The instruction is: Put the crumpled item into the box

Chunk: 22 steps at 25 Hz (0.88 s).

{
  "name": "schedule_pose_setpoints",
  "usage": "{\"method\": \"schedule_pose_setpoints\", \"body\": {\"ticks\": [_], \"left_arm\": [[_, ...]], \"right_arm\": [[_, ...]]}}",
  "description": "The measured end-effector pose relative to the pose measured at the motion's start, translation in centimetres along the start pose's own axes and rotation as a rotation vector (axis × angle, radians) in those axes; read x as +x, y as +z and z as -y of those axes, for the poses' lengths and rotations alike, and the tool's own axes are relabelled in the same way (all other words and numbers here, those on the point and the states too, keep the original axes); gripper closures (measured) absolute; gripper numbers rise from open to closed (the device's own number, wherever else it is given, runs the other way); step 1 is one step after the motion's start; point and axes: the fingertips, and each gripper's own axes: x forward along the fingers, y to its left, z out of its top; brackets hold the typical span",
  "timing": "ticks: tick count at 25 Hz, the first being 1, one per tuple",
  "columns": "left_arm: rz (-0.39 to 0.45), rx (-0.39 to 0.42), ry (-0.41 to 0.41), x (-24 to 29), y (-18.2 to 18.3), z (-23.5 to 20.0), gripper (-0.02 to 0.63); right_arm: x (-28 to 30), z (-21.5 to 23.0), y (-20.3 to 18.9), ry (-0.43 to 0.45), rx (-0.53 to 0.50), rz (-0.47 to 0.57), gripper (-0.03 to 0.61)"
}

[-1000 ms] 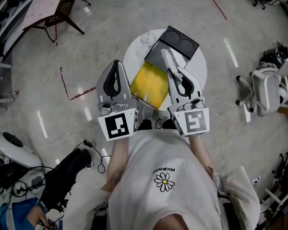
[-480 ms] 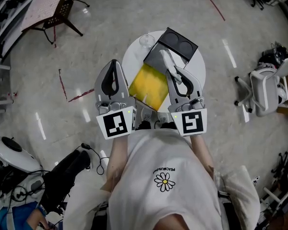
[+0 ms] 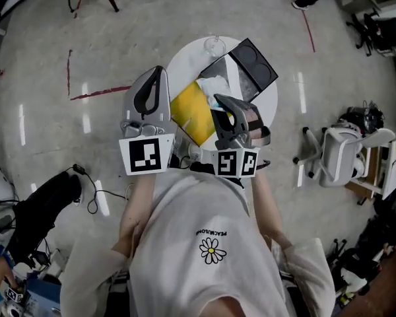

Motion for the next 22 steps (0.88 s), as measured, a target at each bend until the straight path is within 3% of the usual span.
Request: {"method": "schedule_pose_setpoints", "body": {"ticks": [3, 9, 22], "left_arm": [[-0.015, 0.005, 0.023, -0.5, -1.1, -1.2, 0.613], [-0.038, 0.0, 0.07, -1.0, -1.7, -2.9, 0.612], [-0.102, 0.015, 0.157, -2.9, -4.5, -5.4, 0.612]], "right_arm": [[2.5, -4.1, -1.6, 0.124, -0.174, -0.029, 0.531], [5.8, -10.5, -5.2, 0.339, -0.308, -0.053, 0.531], [8.9, -16.9, -10.8, 0.49, -0.465, -0.173, 0.526]]}}
